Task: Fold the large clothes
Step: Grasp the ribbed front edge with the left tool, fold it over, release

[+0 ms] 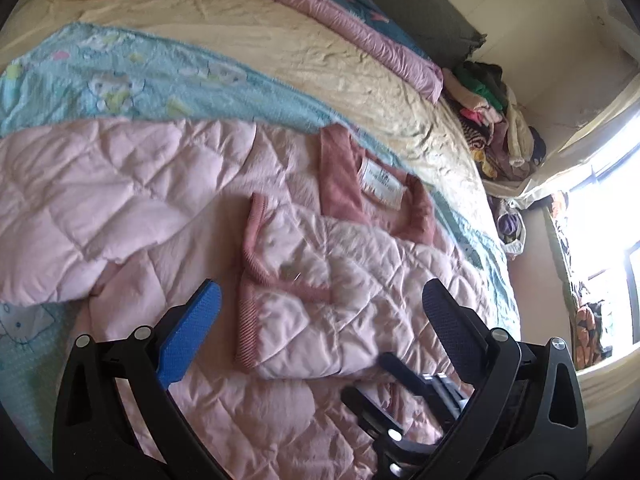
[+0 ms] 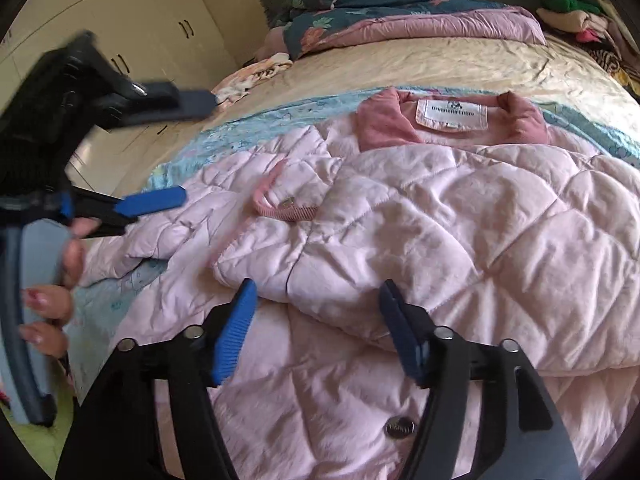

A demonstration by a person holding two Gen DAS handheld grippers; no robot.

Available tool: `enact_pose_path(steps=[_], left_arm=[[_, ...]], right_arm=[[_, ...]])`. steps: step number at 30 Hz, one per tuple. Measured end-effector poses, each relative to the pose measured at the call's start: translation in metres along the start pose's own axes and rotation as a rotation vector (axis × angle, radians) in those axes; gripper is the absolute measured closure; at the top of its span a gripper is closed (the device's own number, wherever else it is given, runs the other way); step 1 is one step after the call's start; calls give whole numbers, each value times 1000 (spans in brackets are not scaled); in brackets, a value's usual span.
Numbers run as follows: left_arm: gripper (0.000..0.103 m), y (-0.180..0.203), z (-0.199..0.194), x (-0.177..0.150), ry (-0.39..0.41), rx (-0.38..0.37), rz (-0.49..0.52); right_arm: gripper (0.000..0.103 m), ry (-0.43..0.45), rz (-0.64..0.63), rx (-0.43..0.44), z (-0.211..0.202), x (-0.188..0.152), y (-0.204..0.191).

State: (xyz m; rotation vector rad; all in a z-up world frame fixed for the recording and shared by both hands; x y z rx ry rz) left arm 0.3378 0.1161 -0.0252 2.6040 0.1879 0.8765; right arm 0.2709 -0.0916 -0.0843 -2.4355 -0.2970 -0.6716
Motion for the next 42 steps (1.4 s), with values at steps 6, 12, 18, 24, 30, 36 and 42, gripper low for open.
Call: enact_pose_path(steps=[6, 12, 18, 24, 30, 36, 42], left_arm=[[8, -15, 30, -23, -90, 15, -47], [46, -12, 48, -36, -93, 64, -4], [83, 26, 46, -28, -66, 187, 257], [89, 26, -3, 3, 85, 155, 266], [89, 5, 13, -5, 37, 203, 255], [89, -20, 43, -34, -55, 239, 244], [88, -22, 42, -37, -63, 237, 253]], right_arm=[[34, 45, 45, -25, -39, -1, 20], [33, 111, 106, -100, -76, 0, 53], [32, 160, 209, -151, -101, 3, 94], [32, 230, 286, -185, -131, 9, 127], [32, 242, 322, -225, -135, 14, 147], [32, 195, 333, -259, -116, 20, 156], [31, 94, 380, -322, -86, 20, 174]])
Point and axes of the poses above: each gripper's, at about its wrist camera, not at the fingertips, and z roughly the way its jaws point, y to its right, x to its top, the point moved 2 cm from there along z, roughly the way its jaws point, and after that the axes turned 15 degrees about z, right-handed, at the moved point
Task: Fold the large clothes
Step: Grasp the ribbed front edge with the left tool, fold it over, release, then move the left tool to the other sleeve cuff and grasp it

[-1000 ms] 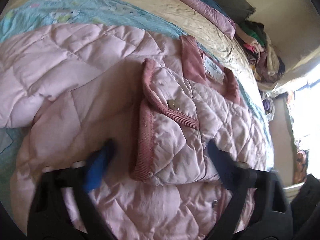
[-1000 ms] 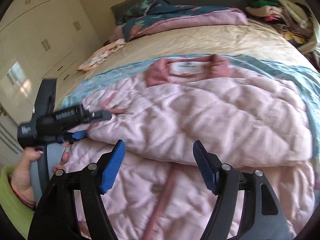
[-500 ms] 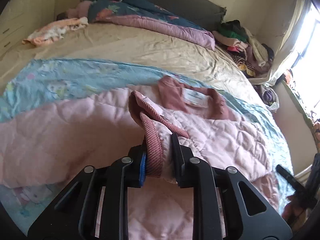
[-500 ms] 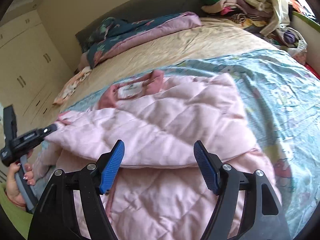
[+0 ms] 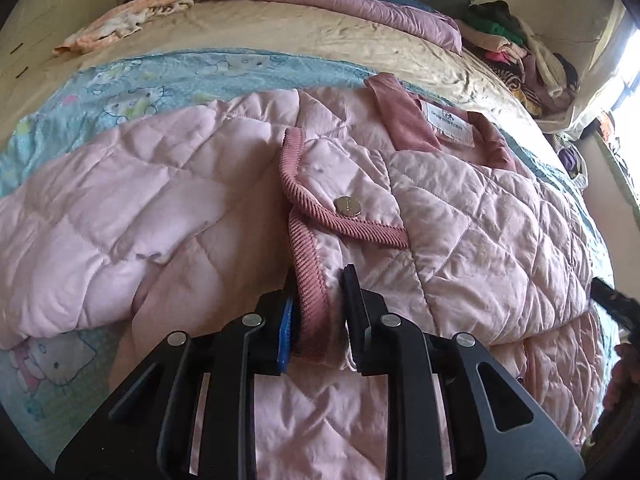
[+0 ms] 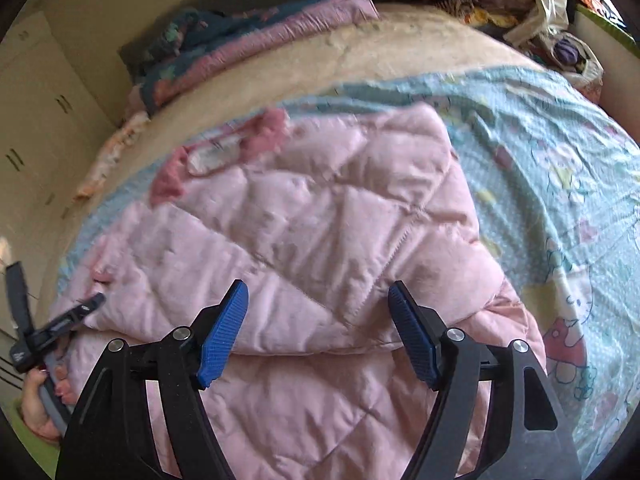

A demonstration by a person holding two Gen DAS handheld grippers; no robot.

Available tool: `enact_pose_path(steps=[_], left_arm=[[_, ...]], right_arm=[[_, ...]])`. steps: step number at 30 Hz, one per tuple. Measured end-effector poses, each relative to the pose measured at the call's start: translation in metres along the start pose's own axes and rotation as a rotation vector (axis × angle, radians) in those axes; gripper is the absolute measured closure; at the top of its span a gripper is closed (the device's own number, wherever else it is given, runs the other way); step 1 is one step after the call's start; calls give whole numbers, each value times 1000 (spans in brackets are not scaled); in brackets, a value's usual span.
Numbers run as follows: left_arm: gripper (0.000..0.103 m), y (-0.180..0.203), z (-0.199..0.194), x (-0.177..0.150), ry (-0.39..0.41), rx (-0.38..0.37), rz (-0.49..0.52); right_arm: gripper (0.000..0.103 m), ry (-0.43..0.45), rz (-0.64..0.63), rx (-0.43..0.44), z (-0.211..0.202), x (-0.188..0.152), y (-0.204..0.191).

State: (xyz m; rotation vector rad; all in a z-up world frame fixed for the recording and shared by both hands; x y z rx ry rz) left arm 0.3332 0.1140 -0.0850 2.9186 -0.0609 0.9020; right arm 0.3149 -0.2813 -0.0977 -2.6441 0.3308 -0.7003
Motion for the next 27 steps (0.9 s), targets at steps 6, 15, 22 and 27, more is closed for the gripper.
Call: enact_pose_path(steps=[6, 15, 22, 27], left_arm=[[87, 6, 0, -4, -3, -6, 0], [78, 6, -17, -4, 12, -17, -10], [38, 8, -40, -4, 36, -5, -14], [9, 4, -56, -9, 47, 12, -33]], right_arm=[[31, -28, 43, -32, 14, -5, 6], [20, 46, 42, 81, -33, -13, -10], [13, 89, 13, 109, -56, -20, -29], [9, 128, -13, 125, -72, -27, -46]])
Point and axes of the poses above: each gripper's, at about its wrist camera, not at the fingertips, and z roughly the way its jaws point, y to its right, x to its top, the point moved 2 cm from there along z, roughly the way its jaws point, and after that the axes turned 15 degrees about z, right-handed, at the moved point
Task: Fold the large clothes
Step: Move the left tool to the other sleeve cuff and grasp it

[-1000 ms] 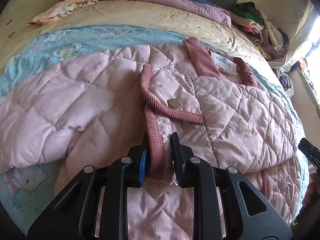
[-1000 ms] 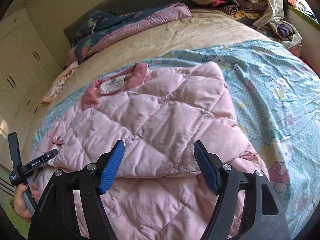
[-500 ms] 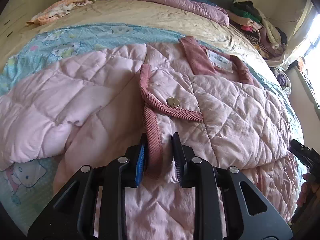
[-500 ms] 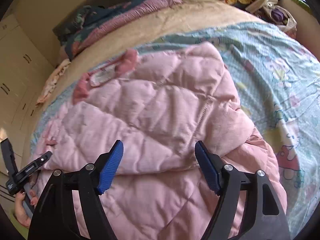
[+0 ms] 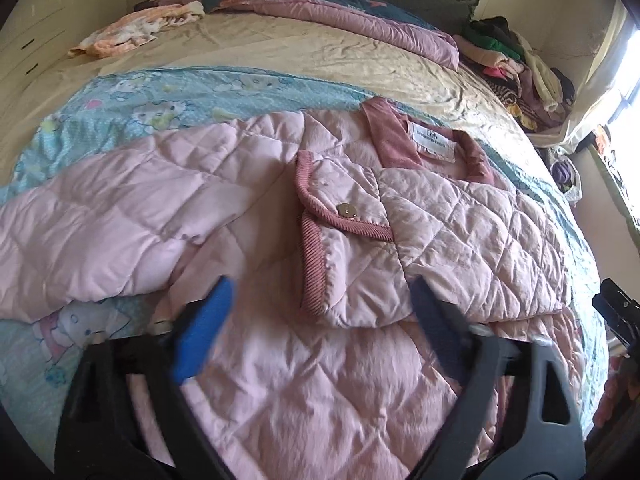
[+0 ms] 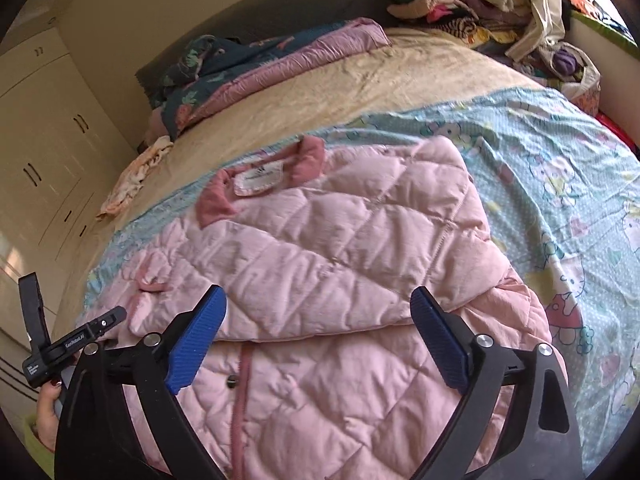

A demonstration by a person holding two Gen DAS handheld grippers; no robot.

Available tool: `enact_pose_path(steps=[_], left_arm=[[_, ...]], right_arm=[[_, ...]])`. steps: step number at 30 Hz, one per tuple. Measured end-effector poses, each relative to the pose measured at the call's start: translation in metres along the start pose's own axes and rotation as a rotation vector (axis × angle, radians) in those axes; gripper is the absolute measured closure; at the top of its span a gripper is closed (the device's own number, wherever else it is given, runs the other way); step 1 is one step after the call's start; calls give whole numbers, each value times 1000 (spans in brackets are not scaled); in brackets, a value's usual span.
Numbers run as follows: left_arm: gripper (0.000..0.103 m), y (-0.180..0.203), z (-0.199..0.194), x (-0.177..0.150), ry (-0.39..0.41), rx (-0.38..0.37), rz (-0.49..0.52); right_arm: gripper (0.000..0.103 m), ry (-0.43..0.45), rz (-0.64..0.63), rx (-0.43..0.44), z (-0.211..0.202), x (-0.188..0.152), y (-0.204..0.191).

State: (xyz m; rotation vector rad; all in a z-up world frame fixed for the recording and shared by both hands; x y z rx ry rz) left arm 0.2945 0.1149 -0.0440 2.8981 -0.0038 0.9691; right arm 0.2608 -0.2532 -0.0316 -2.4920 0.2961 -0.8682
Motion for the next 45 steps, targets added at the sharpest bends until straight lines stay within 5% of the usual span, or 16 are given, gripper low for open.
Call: enact_pose_path(steps=[22, 45], left_arm=[[9, -58, -59, -33, 60, 95, -135], [9, -138, -85, -81, 80, 176, -303]], right_arm=[[5, 1, -145, 120, -21, -38, -98], [5, -92, -309, 207, 9, -94, -202]])
Point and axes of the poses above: each gripper's, at about its wrist camera, not at the fingertips, and z roughly the way its jaws point, y to its right, x to its top, the point moved 2 cm from there along z, roughly the way its jaws point, and after that the axes turned 15 degrees about z, right-handed, at the moved point
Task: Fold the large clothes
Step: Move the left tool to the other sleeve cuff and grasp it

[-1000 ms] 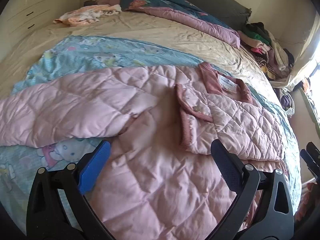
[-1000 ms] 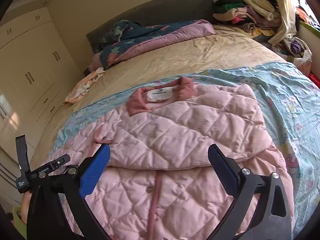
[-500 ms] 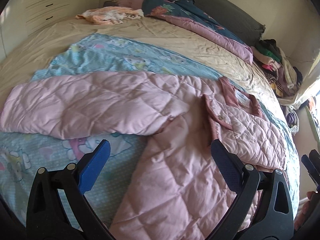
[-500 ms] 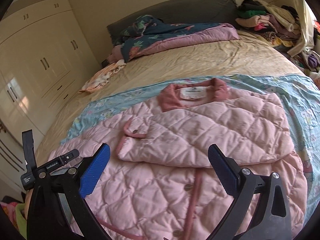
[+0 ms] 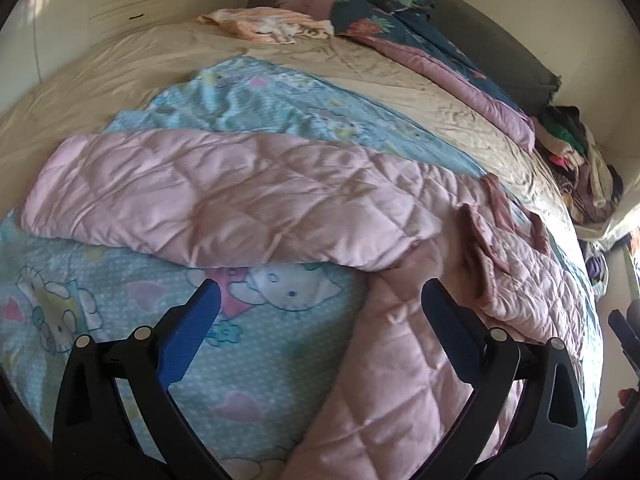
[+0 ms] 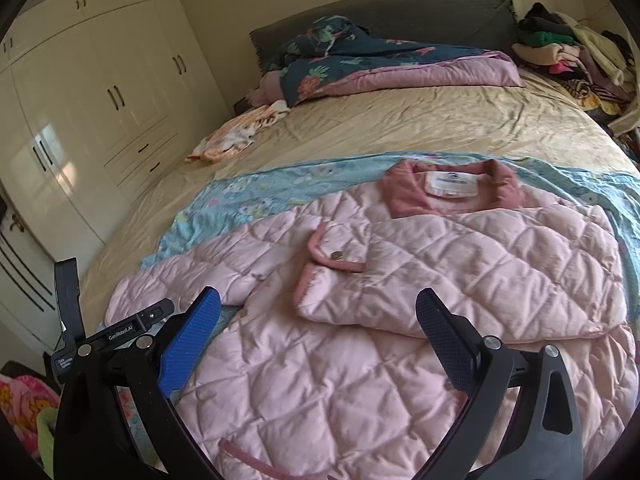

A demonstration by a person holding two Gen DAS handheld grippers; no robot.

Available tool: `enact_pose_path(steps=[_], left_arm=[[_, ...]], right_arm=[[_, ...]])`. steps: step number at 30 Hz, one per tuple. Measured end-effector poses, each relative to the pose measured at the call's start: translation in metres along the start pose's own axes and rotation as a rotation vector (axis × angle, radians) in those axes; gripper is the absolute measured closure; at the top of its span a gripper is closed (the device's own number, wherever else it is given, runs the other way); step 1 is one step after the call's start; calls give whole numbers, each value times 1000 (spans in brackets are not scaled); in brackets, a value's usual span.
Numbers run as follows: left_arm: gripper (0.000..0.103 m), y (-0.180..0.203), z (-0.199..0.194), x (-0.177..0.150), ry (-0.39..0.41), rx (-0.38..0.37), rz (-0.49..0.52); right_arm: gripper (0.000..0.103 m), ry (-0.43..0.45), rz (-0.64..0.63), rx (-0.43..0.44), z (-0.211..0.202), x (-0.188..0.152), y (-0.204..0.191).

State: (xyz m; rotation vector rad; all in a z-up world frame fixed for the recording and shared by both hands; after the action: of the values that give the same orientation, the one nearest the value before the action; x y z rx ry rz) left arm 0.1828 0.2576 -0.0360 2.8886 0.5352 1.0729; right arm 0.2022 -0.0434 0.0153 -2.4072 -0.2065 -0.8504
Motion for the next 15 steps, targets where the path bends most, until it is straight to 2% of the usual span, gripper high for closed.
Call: enact_pose_path(steps=[15], left_arm=[[9, -63, 13, -13, -14, 35, -131]], right_arm=[[5, -91, -122, 19, 48, -23, -58]])
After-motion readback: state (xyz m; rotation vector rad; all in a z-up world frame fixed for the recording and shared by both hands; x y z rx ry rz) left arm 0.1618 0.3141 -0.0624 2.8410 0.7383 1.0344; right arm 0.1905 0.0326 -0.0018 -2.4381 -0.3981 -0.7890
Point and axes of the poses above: each gripper's, at about its wrist camera, not at the fingertips, and z roughly the way its jaws point, y to its right, x to its top, the point moved 2 cm from there along z, roughly the way its jaws point, and after that the axes turned 15 degrees about z, right-handed, at the moved point
